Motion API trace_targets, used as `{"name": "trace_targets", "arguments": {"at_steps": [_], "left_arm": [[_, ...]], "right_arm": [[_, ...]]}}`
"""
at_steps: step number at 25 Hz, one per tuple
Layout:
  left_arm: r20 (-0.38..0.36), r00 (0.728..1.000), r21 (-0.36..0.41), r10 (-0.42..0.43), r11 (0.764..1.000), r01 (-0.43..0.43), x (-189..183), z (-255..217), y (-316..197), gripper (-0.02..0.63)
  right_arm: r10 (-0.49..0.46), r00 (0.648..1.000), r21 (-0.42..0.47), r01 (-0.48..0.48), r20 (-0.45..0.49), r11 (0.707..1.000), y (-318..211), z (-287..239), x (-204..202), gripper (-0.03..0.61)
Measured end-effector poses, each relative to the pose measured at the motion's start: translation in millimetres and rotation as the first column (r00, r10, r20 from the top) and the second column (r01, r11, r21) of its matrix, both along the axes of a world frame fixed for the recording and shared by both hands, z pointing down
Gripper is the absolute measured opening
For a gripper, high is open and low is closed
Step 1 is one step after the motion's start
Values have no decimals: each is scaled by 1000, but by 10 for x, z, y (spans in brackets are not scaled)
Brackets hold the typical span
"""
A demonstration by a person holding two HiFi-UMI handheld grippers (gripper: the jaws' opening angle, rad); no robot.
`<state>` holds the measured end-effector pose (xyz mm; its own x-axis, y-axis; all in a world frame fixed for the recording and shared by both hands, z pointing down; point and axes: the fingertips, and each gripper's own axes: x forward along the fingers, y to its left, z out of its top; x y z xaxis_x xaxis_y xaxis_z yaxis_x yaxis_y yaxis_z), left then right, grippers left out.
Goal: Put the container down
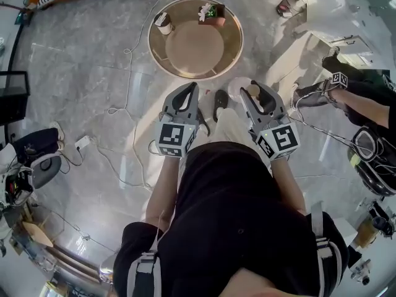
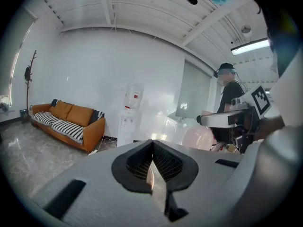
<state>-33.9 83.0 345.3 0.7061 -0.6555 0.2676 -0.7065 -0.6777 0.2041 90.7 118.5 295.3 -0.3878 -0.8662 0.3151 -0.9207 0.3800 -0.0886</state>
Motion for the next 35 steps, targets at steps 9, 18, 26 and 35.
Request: {"name": "trace_targets", "arguments": {"at_steps": [9,18,26,35], "left_arm": [[26,998,13,-56,998,55,16,31,-308,18],[51,985,-3,-164,986,164,97,-12,-865,18],[80,970,-11,-229,973,230,351,46,-1296,18],[110,928,-56,-355,930,362,421,228,-1773,18]], "right_arm": [[-44,999,-22,45,22,999,-389,113,36,140],[-163,983,-40,167,79,985,-1038,303,79,140],[-308,949,-72,312,62,947,-1645,690,98,140],[-469,881,-152,472,60,868,-2308,1282,-82,141]]}}
